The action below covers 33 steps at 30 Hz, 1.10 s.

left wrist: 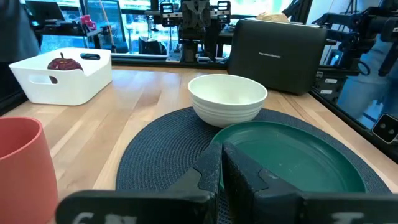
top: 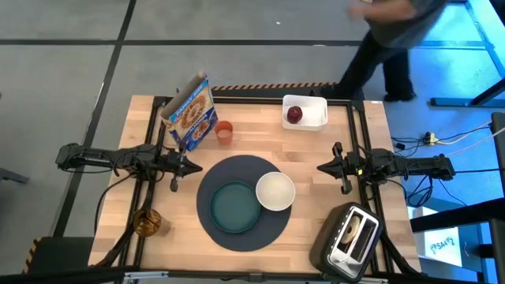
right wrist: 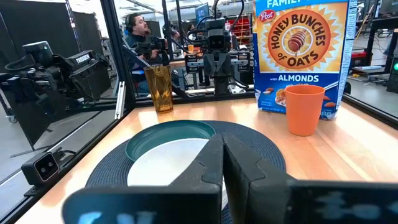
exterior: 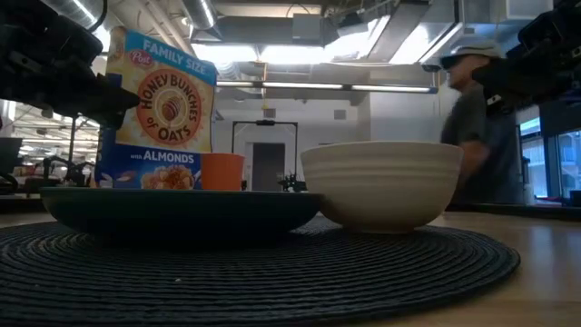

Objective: Arrange a breakfast setting

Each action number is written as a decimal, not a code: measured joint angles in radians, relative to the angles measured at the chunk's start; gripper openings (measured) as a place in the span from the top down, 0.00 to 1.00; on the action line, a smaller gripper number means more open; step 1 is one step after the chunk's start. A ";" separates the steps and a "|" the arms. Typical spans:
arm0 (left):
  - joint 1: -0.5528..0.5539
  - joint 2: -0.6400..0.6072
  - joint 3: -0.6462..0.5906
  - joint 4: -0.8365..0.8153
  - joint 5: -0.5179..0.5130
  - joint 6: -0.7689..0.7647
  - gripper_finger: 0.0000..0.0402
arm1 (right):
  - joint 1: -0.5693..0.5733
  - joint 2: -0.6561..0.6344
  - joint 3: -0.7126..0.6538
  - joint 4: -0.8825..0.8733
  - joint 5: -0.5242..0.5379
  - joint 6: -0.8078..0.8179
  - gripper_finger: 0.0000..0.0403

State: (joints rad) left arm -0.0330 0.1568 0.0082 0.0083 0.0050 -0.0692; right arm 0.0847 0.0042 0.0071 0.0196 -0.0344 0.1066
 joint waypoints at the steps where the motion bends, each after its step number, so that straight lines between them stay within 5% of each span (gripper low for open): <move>1: 0.000 0.000 0.000 0.000 0.000 0.000 0.98 | 0.000 0.000 0.000 0.000 0.000 0.000 1.00; 16: 0.000 0.000 0.000 0.000 0.000 0.000 0.98 | 0.000 0.000 0.000 0.009 0.000 0.000 1.00; 20: 0.000 0.000 0.000 0.000 0.000 0.000 0.98 | 0.000 -0.001 0.000 0.036 0.115 0.009 1.00; 33: 0.000 0.000 0.000 0.000 0.000 0.000 0.98 | 0.000 0.000 0.002 0.119 0.301 0.541 1.00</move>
State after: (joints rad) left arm -0.0334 0.1570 0.0082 0.0086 0.0048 -0.0692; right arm 0.0845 0.0040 0.0091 0.1383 0.2670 0.6476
